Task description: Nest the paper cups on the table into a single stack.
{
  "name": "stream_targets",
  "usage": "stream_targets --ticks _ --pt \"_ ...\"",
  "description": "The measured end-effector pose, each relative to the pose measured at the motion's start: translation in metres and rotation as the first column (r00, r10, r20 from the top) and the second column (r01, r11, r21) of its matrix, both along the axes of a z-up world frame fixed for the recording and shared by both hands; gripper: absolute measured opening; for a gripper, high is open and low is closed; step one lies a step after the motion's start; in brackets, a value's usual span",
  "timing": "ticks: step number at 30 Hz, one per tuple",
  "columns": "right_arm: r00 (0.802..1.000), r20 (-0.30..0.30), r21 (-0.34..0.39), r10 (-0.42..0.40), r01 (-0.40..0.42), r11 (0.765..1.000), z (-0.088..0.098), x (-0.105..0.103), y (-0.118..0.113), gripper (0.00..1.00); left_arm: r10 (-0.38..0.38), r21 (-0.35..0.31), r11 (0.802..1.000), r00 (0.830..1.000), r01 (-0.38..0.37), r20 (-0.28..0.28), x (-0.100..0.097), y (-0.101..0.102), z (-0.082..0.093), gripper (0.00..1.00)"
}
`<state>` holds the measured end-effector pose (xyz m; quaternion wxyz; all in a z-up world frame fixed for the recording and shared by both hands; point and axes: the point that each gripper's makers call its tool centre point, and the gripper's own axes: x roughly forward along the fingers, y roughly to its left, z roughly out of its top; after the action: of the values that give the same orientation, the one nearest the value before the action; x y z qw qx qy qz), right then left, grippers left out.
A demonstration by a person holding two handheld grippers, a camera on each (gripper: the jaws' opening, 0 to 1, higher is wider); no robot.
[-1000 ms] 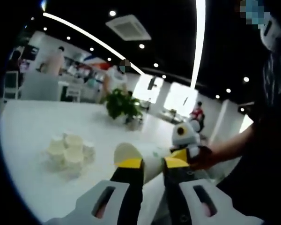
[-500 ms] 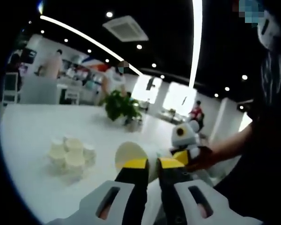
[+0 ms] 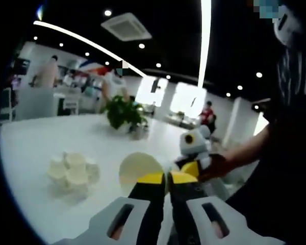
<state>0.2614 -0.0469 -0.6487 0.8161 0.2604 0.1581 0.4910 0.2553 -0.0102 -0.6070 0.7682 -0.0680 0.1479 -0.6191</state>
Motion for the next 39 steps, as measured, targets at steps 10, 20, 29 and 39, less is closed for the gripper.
stream_targets --ticks 10,20,29,39 --pt "1.0 0.008 -0.001 -0.006 0.006 1.0 -0.002 0.003 -0.003 0.36 -0.033 0.04 0.999 0.999 0.031 0.039 -0.002 -0.007 0.0 0.0" --pt "0.998 0.06 -0.044 -0.016 0.019 0.999 -0.005 0.006 -0.004 0.37 -0.044 0.06 0.997 0.998 0.041 0.045 0.0 -0.008 -0.001 0.0" --pt "0.994 0.085 -0.08 -0.067 0.074 0.994 -0.011 0.01 -0.014 0.44 -0.042 0.098 0.995 0.997 0.036 0.06 0.004 -0.005 -0.006 0.0" --pt "0.984 0.093 -0.097 -0.154 0.163 0.982 -0.012 0.024 -0.034 0.54 -0.047 0.114 0.993 0.997 0.04 0.06 0.007 -0.005 -0.008 0.0"
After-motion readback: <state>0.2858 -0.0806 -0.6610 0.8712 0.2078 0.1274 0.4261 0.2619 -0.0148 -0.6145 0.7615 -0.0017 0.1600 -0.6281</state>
